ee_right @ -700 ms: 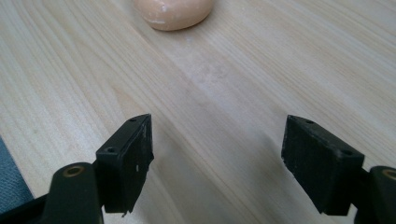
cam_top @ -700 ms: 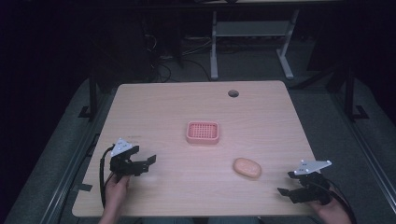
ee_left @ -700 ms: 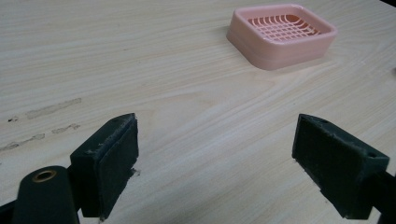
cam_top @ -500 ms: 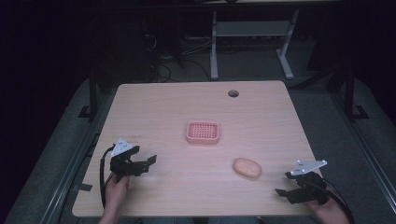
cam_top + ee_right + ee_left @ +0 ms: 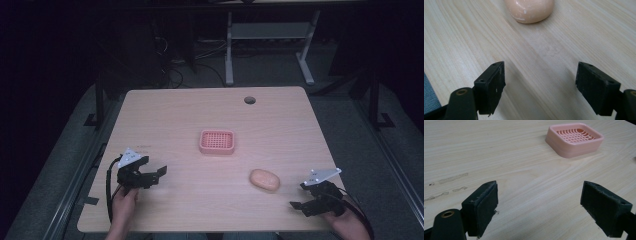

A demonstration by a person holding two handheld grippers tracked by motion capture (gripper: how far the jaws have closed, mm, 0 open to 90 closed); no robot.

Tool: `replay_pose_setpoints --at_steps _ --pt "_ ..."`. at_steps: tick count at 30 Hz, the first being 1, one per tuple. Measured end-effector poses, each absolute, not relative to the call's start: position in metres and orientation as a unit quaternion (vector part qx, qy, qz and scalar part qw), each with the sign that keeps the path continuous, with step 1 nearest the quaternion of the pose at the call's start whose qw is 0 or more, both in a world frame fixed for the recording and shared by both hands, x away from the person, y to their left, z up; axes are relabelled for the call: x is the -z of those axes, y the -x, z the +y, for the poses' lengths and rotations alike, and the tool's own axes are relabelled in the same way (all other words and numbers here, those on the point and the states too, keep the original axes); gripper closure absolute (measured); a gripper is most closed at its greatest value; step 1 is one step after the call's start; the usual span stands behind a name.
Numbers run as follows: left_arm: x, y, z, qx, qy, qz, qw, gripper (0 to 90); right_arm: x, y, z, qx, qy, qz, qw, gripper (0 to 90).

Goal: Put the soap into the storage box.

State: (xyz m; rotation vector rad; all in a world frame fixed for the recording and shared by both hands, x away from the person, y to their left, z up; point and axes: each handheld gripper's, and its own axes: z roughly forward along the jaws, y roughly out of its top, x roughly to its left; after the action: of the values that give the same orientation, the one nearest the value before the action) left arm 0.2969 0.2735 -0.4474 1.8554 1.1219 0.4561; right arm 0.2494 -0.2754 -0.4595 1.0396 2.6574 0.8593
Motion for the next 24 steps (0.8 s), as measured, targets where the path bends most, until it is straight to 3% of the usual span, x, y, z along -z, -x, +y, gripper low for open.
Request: replay_pose_setpoints --at_steps 24 --pt "0.447 -0.297 0.276 -0.186 -0.747 0.455 0.447 14.3 0.442 -0.269 -0.259 -0.248 -0.324 0.911 0.064 20.3"
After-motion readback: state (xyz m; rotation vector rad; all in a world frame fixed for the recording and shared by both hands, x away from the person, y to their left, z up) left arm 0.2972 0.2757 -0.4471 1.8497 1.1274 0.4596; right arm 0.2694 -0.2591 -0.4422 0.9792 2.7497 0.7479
